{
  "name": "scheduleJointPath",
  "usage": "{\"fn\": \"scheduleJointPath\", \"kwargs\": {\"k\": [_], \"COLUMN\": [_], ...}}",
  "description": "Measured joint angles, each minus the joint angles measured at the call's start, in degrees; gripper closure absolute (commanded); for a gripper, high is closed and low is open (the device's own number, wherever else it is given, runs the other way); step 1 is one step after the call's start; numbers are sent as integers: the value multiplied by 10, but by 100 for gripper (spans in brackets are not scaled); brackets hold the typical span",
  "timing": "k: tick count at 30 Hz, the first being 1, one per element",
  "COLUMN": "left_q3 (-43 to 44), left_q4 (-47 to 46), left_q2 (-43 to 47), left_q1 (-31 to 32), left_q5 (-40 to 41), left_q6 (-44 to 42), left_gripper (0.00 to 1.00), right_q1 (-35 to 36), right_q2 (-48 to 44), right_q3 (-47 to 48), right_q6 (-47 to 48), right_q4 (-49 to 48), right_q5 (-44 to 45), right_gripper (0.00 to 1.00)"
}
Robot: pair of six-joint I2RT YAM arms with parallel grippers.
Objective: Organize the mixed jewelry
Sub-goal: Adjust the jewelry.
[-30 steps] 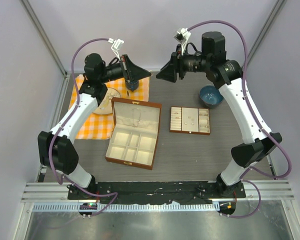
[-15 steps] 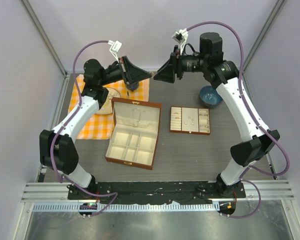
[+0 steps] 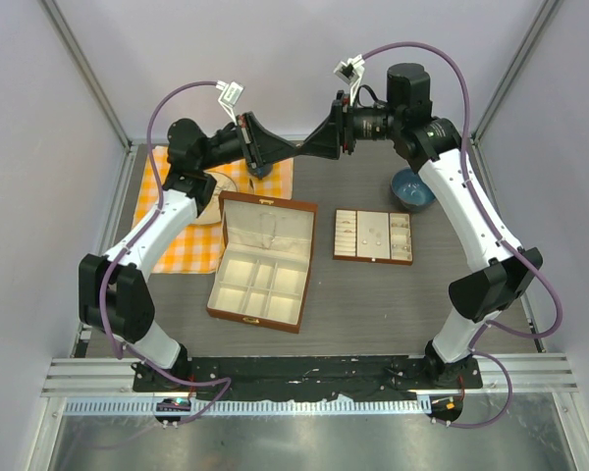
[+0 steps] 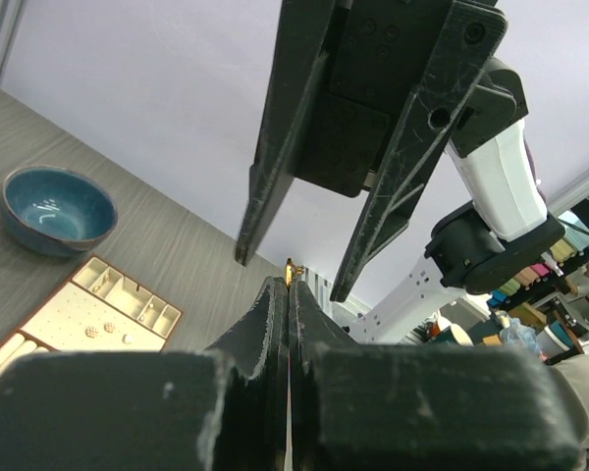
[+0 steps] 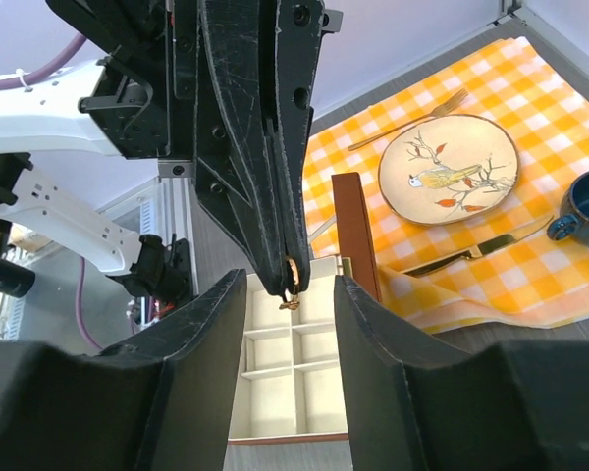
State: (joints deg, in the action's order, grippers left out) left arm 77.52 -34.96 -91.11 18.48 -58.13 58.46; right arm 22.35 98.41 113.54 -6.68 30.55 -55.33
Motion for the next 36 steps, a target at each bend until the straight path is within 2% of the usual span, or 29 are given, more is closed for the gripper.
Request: {"fn": "scheduleJointPath", "kwargs": {"k": [5,9,18,28,34,36], "left_q3": [0,-1,-5,-9,-10,-10], "left_q4": [-5,-11,-17,-21,-26,-26], "left_q2": [0,0,4,4,5,5], "left_q1": [0,0,0,0,0,0], "left_q5": [0,0,0,0,0,1], "left_q6": [2,7,12,12,12,12], "left_gripper": [100,100,100,100,100,85], "right_q1": [0,0,0,0,0,0], "right_q2": [0,0,0,0,0,0], "right_q3": [0,0,-2,-3,-3,-3], "right_q6": [-6,-8,-8,-9,-11,-11], "right_q4": [-6,-6,-7,-8,-10,-10], "right_q5": [-11,-16,-20,-27,-29,-29], "right_gripper": [64,64,74,93,99,99]}}
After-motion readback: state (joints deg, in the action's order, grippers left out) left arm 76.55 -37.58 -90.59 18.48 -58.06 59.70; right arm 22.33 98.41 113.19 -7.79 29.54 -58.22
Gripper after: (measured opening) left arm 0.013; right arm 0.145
